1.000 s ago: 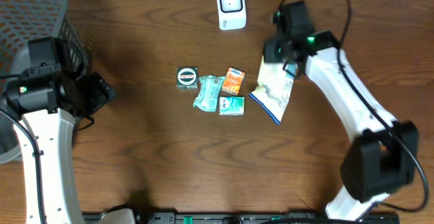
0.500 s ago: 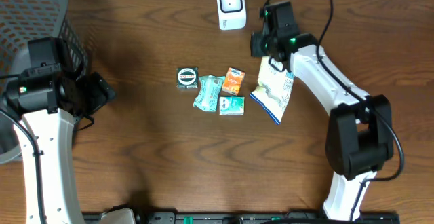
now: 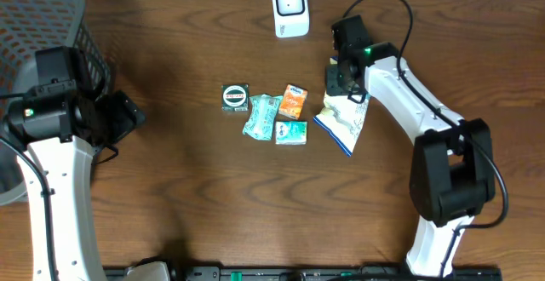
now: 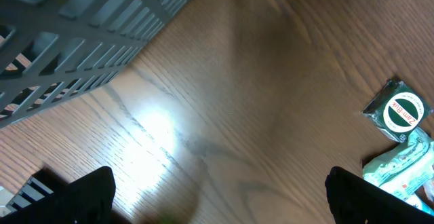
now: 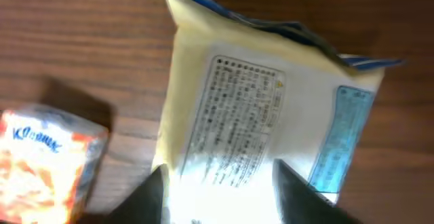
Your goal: Scan the item barcode
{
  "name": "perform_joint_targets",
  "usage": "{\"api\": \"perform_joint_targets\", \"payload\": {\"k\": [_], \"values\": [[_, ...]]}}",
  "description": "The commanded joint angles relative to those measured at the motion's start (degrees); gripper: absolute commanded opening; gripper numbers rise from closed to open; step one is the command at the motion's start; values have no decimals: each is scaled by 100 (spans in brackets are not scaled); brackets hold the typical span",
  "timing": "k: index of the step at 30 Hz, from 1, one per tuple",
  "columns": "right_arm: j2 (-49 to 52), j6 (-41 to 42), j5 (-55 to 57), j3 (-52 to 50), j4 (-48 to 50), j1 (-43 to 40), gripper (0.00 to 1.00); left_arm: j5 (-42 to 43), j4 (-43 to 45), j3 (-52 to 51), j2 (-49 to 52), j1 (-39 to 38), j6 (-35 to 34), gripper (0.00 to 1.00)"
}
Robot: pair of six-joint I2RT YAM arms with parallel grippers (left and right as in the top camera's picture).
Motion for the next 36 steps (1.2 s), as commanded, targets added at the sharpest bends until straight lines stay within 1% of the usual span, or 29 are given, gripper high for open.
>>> {"api": "perform_joint_targets", "payload": {"k": [1,2,4,5,6,7,8,12,14,23,24,25,26,27,28,30,32,34,36], "values": [[-455,-15,140,15,17,164,72,-94,-26,-17,-24,20,-33,98],[-459,-15,177,15,22,210,77,-94,-26,-17,-24,20,-33,98],[-400,-13,402,13,20,321,80,-94,-26,-17,-24,20,-33,98],[-361,-13,535,11,17,372,83,-94,-26,-17,-24,20,-33,98],[-282,-11,702,11,17,442,88,-94,-26,-17,-24,20,-33,98],[-210,-11,848,11,17,503,96,-94,-26,-17,-24,20,-33,98],[-98,11,1084,11,7,590,99,-94,-26,-17,-24,20,-33,98],[282,514,2055,11,-208,793,99,-94,-26,-17,-24,20,-33,97],[461,702,2284,11,-321,826,99,-94,-26,-17,-24,20,-33,97],[1191,776,2251,11,-503,673,99,-94,-26,-17,-24,20,-33,98],[1231,776,2247,11,-531,658,91,-94,-26,-17,-24,20,-33,98],[1257,774,2218,11,-557,643,81,-94,-26,-17,-24,20,-33,98],[1259,774,2184,11,-586,623,69,-96,-26,-17,-24,20,-33,97],[1257,774,2157,11,-601,605,53,-94,-26,-17,-24,20,-33,98],[1244,769,2120,13,-605,590,40,-94,-26,-17,-24,20,-33,98],[1189,658,1947,31,-612,566,23,-94,-26,-17,-24,20,-33,98],[1110,555,1672,125,-721,544,9,-94,-26,-17,-24,20,-33,97],[984,509,1390,293,-894,511,1,-94,-26,-17,-24,20,-33,97],[796,341,966,529,-1082,459,1,-94,-26,-17,-24,20,-33,97]]}}
